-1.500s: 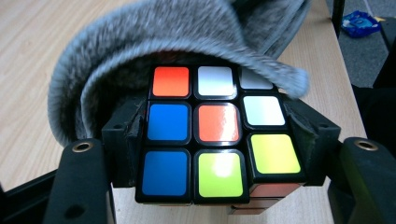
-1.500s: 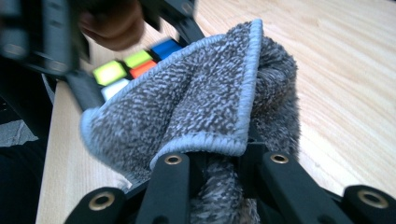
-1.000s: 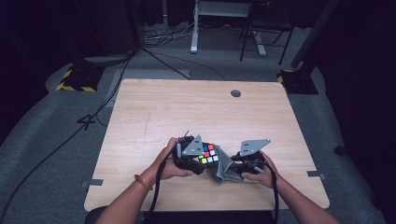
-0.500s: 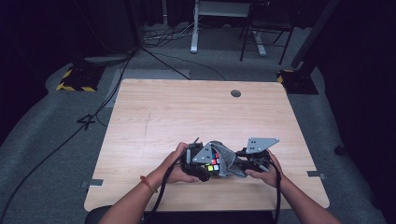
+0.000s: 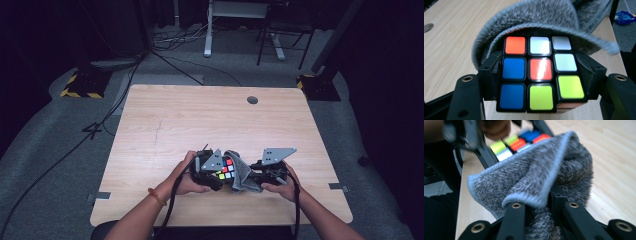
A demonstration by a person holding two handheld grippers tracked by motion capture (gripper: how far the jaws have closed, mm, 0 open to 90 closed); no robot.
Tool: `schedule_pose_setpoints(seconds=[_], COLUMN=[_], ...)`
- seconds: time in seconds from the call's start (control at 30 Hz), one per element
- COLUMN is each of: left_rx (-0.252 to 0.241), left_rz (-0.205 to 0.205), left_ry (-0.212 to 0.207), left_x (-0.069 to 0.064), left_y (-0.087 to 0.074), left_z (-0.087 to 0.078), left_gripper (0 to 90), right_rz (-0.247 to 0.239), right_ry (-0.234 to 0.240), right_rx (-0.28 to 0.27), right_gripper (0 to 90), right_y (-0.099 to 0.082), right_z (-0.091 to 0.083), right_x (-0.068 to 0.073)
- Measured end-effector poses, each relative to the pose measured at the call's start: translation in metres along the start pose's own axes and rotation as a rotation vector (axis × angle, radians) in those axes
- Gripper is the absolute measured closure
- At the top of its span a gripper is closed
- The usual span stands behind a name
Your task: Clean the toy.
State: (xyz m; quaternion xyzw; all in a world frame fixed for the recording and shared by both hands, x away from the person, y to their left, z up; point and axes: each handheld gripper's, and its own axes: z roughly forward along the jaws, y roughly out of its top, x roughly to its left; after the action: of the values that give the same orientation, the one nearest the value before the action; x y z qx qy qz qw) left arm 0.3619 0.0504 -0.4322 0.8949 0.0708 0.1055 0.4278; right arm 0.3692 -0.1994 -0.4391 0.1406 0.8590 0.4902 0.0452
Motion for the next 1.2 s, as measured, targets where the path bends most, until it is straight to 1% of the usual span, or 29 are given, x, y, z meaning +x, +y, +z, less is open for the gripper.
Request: schedule_pose_setpoints(seconds=[0.07, 0.1, 0.2, 0.27, 0.33, 0.4, 0.47, 0.53, 0.6, 0.7, 0.77, 0.83, 0.87, 0.9, 0.93, 0.97, 1.0, 1.03, 1.07, 1.13, 1.2], left_rx=[0.004, 0.011, 0.040, 0.075, 0.097, 0.105, 0.084, 0.066, 0.049, 0.038, 0.028, 0.007, -0.001, -0.016, -0.034, -0.054, -0.070, -0.080, -0.090, -0.091, -0.103], left_rz=[0.000, 0.008, 0.020, 0.035, 0.035, 0.031, 0.019, -0.007, -0.010, -0.005, 0.006, 0.004, 0.007, 0.008, 0.002, 0.000, -0.007, -0.001, -0.006, -0.003, -0.017], left_ry=[0.004, 0.007, 0.003, 0.010, 0.005, 0.013, -0.001, -0.004, -0.005, -0.001, -0.002, 0.005, 0.001, 0.007, 0.008, 0.004, -0.001, 0.002, 0.005, -0.003, -0.019], left_x=[-0.001, -0.002, -0.003, -0.005, -0.006, -0.005, -0.002, 0.001, 0.004, 0.002, 0.001, 0.001, 0.001, 0.001, 0.001, 0.001, 0.001, 0.000, 0.000, 0.000, 0.002], left_y=[0.001, 0.002, 0.002, 0.002, 0.002, 0.001, 0.000, 0.000, 0.002, 0.003, 0.005, 0.006, 0.006, 0.007, 0.007, 0.008, 0.009, 0.010, 0.011, 0.010, 0.007], left_z=[0.002, 0.003, 0.007, 0.013, 0.017, 0.018, 0.017, 0.016, 0.016, 0.013, 0.009, 0.004, 0.002, 0.000, -0.003, -0.005, -0.008, -0.009, -0.010, -0.009, -0.008], left_gripper=[32.8, 32.7, 32.7, 32.7, 32.9, 33.0, 33.2, 33.3, 33.4, 33.4, 33.4, 33.4, 33.5, 33.4, 33.5, 33.5, 33.4, 33.5, 33.5, 33.4, 33.3], right_rz=[-0.007, -0.010, -0.015, -0.030, -0.036, -0.040, -0.034, -0.028, -0.016, 0.006, 0.017, 0.038, 0.046, 0.054, 0.057, 0.057, 0.057, 0.059, 0.061, 0.057, 0.050], right_ry=[-0.002, -0.002, 0.005, 0.008, 0.015, 0.009, -0.001, -0.024, -0.060, -0.095, -0.108, -0.109, -0.101, -0.086, -0.074, -0.070, -0.057, -0.038, -0.020, 0.024, 0.036], right_rx=[-0.020, -0.028, -0.051, -0.047, -0.047, -0.038, -0.034, -0.029, -0.023, 0.005, 0.035, 0.067, 0.071, 0.084, 0.107, 0.120, 0.127, 0.130, 0.129, 0.108, 0.106], right_gripper=[78.8, 78.8, 78.9, 78.8, 78.8, 78.7, 78.7, 78.7, 78.7, 78.7, 78.7, 78.7, 78.7, 78.6, 78.6, 78.6, 78.6, 78.6, 78.6, 78.6, 78.8], right_y=[0.001, 0.001, 0.003, 0.005, 0.006, 0.006, 0.005, 0.004, 0.004, 0.001, -0.003, -0.007, -0.009, -0.010, -0.011, -0.013, -0.014, -0.015, -0.015, -0.013, -0.012], right_z=[-0.002, -0.003, -0.004, -0.003, -0.001, 0.001, 0.001, 0.001, 0.000, 0.001, 0.003, 0.006, 0.007, 0.008, 0.010, 0.012, 0.014, 0.016, 0.017, 0.017, 0.017], right_x=[0.002, 0.002, 0.004, 0.007, 0.008, 0.009, 0.006, 0.003, 0.000, -0.005, -0.009, -0.014, -0.016, -0.018, -0.019, -0.020, -0.020, -0.019, -0.018, -0.015, -0.013])
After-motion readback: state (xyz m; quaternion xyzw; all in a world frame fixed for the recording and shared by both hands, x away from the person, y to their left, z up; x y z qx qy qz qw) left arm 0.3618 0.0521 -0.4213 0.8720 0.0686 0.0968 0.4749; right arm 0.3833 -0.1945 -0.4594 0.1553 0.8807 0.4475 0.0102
